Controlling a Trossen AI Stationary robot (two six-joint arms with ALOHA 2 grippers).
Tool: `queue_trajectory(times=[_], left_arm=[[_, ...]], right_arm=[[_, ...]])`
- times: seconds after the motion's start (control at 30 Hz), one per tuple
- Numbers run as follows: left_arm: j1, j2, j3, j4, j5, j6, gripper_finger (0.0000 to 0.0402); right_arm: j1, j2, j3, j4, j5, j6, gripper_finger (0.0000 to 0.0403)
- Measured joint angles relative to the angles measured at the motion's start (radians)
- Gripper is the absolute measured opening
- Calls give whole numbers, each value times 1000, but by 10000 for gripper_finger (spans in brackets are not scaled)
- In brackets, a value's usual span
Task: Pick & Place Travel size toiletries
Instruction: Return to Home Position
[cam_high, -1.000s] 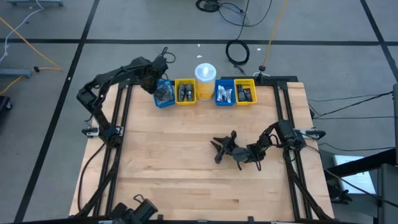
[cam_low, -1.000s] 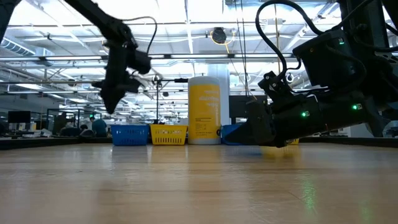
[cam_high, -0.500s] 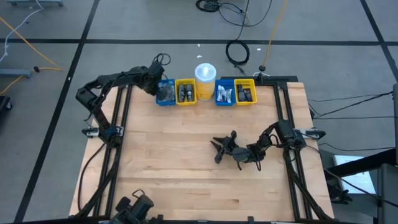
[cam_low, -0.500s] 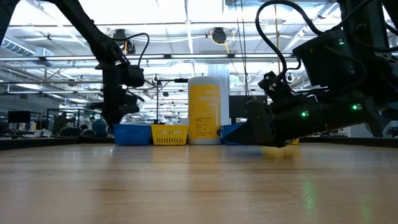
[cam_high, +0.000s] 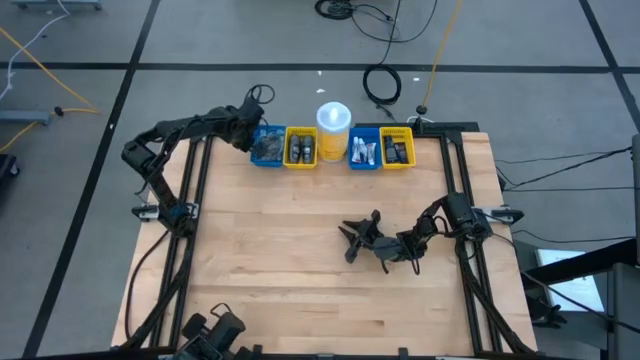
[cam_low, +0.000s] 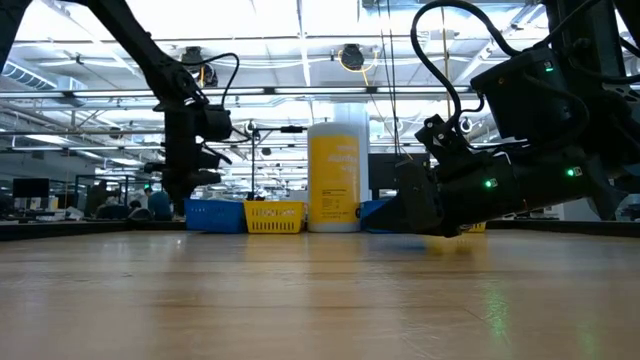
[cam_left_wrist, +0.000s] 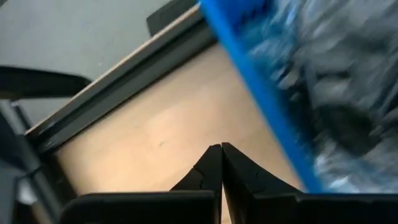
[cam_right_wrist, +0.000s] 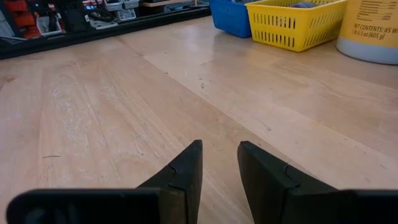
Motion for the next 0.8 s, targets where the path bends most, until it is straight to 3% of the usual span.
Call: queue_trajectory(times=[0.27, 0.37, 0.5, 0.57, 0.67, 0.8], left_arm=[[-3, -87, -2, -100, -104, 35, 3], [-22, -191, -52, -28, -57, 68, 2], [-61, -372, -244, 217, 76, 115, 7], [-89, -459, -357, 359, 158, 112, 7], [-146, -576, -514, 548, 299, 91, 7], [-242, -678, -678, 763, 454, 49, 8]], right_arm=[[0, 0, 0, 0, -27, 8, 98], [0, 0, -1, 0, -111, -11, 98], [-3, -18, -6, -3, -220, -16, 98], [-21, -62, -20, 0, -318, -27, 98], [-68, -167, -69, -3, -544, -60, 95], [-152, -385, -167, -114, -806, -89, 82]])
